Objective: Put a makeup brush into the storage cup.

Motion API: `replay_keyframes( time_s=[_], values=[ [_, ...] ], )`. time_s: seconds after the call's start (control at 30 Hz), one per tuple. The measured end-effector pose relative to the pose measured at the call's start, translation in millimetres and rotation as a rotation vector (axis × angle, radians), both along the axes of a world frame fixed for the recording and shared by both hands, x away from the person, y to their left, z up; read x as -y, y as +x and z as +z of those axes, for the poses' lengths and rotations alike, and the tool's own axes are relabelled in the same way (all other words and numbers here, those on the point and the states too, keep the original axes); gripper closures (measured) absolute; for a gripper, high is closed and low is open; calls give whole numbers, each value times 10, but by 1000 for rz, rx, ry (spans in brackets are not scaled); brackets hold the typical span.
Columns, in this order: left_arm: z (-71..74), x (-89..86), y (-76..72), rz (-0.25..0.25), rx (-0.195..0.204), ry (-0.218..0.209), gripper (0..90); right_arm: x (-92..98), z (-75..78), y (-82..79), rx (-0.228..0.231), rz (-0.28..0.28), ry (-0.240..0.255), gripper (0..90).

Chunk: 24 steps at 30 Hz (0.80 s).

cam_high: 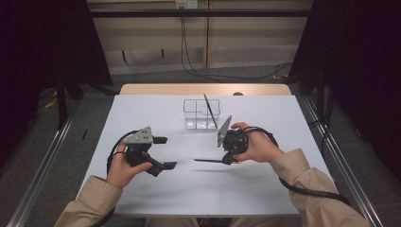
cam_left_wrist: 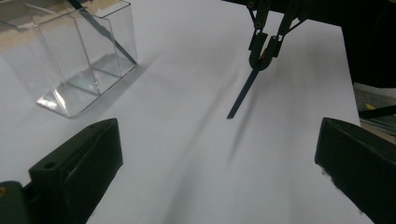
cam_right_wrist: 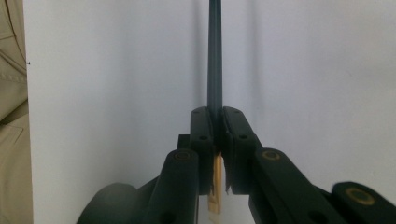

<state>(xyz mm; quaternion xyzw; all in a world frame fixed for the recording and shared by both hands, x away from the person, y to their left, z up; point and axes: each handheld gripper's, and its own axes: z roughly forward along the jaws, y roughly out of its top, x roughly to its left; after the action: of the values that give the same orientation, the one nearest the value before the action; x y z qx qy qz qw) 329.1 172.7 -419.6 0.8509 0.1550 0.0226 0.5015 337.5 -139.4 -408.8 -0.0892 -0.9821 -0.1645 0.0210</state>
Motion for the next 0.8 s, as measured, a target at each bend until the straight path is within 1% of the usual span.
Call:
replay_keyframes(
  time_s=[0.03,0.07,0.13,0.17,0.27,0.3,0.37,0.4,0.43,0.57,0.63,0.7,0.73,0.77,0.8],
  values=[
    [12,28,7,-4,-7,10,8,-6,-4,3,2,10,4,840],
    [22,57,14,-11,-15,22,8,-14,-3,-3,3,6,1,840],
    [42,112,27,-17,-21,62,8,-26,-5,-10,-1,1,-3,840],
    [46,138,35,-23,-27,77,8,-31,-9,-8,0,5,-2,840],
    [54,220,48,-33,-43,139,15,-45,-8,-11,-2,7,-4,840],
    [57,248,50,-33,-52,151,15,-50,-3,-9,-1,13,-2,840],
    [68,294,65,-37,-61,194,32,-56,3,-6,3,19,0,840],
    [73,317,71,-38,-68,204,33,-60,7,-6,3,19,2,840],
    [80,335,79,-42,-66,216,40,-67,11,-9,1,14,-1,840],
    [122,409,98,-56,-67,277,83,-97,8,-18,-2,20,-1,840],
    [140,445,104,-64,-71,315,104,-105,6,-19,3,24,1,840],
    [152,474,111,-78,-82,346,146,-114,11,-19,1,26,2,840],
    [151,494,115,-93,-82,356,158,-117,14,-23,-2,21,1,840],
    [151,508,114,-99,-83,357,184,-122,14,-22,-2,26,2,840],
    [153,523,118,-111,-93,369,201,-123,14,-18,4,33,3,840]
  ],
)
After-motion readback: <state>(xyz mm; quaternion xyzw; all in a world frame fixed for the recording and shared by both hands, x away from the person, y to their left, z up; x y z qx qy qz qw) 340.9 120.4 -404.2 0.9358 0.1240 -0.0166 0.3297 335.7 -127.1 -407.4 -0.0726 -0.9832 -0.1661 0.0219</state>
